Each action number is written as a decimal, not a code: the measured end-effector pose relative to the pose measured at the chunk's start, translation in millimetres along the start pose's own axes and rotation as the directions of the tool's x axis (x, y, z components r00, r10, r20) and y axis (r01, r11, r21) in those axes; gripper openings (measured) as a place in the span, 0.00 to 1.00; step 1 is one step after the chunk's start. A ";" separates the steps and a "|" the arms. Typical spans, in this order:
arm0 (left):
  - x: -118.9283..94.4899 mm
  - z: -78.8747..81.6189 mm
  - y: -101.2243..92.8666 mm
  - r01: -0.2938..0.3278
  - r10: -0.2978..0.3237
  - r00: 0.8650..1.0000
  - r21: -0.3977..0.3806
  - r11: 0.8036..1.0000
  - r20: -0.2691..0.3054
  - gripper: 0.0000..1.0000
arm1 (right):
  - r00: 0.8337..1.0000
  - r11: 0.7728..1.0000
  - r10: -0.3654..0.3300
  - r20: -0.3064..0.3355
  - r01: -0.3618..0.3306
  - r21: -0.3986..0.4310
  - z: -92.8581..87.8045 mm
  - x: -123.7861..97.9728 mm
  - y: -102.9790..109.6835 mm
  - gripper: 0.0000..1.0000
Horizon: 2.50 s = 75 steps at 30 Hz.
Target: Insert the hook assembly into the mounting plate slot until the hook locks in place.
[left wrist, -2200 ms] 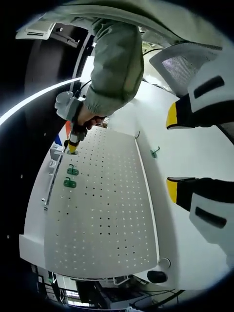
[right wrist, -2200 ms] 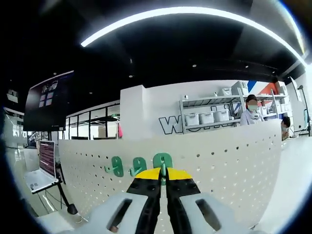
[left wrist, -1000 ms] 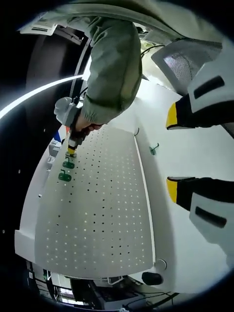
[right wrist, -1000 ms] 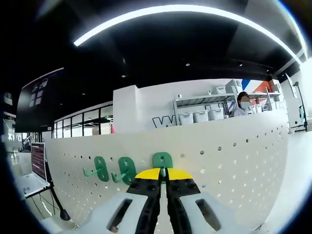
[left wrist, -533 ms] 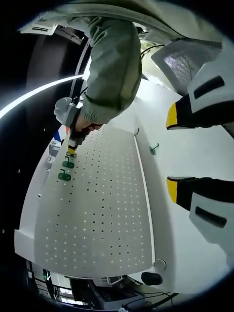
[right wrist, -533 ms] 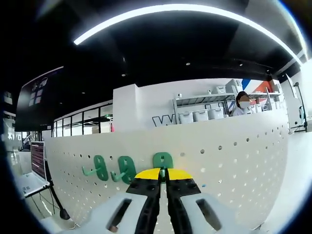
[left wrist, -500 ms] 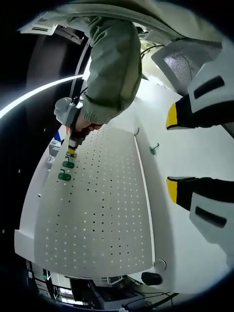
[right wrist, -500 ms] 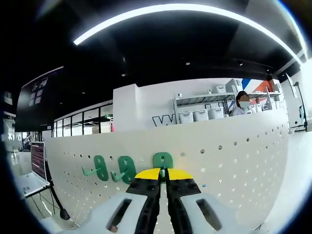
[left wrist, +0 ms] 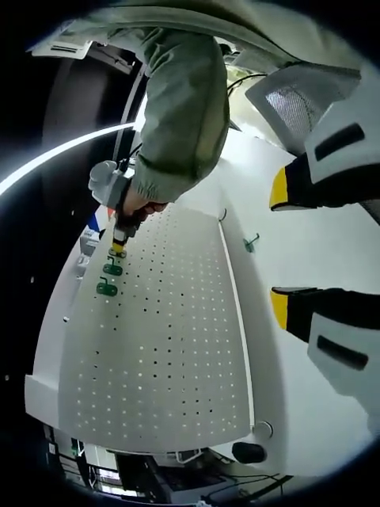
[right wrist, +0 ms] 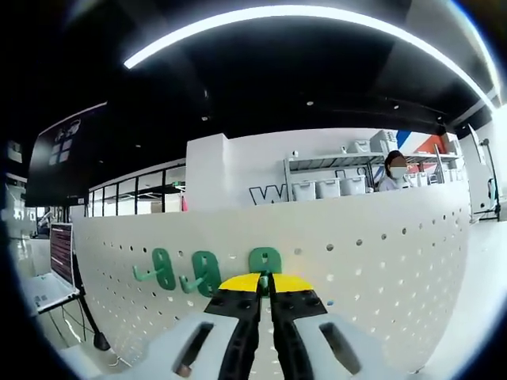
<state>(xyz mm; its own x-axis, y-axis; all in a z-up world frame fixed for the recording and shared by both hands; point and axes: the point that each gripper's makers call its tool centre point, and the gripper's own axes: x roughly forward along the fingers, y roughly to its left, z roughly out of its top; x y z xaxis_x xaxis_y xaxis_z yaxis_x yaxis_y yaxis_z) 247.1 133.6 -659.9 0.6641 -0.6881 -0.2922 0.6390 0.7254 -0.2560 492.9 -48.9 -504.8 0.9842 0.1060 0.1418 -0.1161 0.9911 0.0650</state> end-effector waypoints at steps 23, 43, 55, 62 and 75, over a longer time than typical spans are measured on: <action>-3.7 1.7 9.8 -0.025 0.025 1.000 -0.009 1.000 0.010 0.40 | 0.999 1.000 0.002 -0.037 -0.002 0.003 -9.8 3.3 0.7 0.05; -8.9 1.1 7.5 -0.036 0.036 0.999 -0.014 0.999 0.020 0.40 | 0.996 1.000 -0.016 -0.090 0.015 -0.018 -23.8 -13.9 -4.6 0.17; -13.5 3.6 4.3 -0.040 0.040 0.999 -0.005 0.999 0.029 0.41 | 0.972 0.993 0.087 -0.221 -0.101 -0.056 -64.7 -53.9 14.4 0.23; -16.7 6.1 -2.6 -0.034 0.034 0.999 0.012 0.999 0.034 0.41 | 0.950 0.983 0.138 -0.280 -0.166 -0.078 -84.4 -82.5 22.1 0.25; -23.4 9.3 -21.0 -0.026 0.024 0.999 0.041 0.999 0.045 0.41 | 0.892 0.958 0.224 -0.392 -0.276 -0.081 -106.6 -139.4 27.4 0.30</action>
<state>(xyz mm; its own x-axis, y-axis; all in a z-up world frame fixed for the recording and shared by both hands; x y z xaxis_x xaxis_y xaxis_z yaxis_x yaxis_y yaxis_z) 221.8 134.3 -639.1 0.6959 -0.6706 -0.2568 0.6369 0.7416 -0.2107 366.8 -27.9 -628.1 0.9047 0.3478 -0.2458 -0.3716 0.9267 -0.0564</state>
